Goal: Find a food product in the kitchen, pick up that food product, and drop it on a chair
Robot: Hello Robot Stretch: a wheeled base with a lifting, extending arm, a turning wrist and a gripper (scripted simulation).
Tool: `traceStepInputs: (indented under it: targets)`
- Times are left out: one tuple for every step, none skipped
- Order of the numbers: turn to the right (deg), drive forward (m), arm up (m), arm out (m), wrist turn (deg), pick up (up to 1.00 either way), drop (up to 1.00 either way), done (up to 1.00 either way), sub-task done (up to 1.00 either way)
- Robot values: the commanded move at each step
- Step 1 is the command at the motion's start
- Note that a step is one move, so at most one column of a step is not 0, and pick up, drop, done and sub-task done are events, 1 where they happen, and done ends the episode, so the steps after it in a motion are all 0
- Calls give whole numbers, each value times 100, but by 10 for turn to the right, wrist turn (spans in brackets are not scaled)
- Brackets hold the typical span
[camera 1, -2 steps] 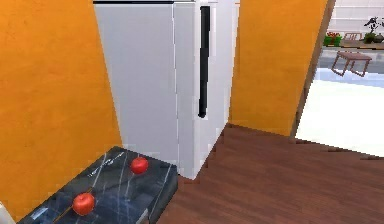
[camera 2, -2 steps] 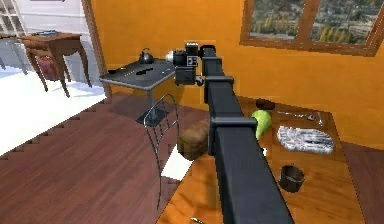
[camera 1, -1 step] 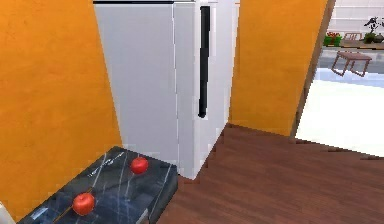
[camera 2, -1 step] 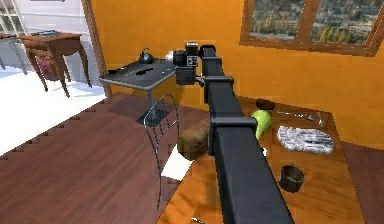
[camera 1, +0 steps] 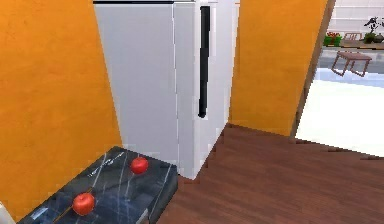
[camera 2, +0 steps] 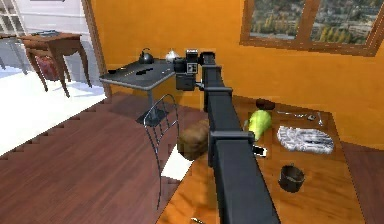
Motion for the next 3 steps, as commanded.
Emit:
traceStepInputs:
  targets:
    - [0,0,-32,0,0,0,0,0,0]
    - [0,0,0,0,0,100,0,0,0]
    - [0,0,10,0,0,0,0,0,0]
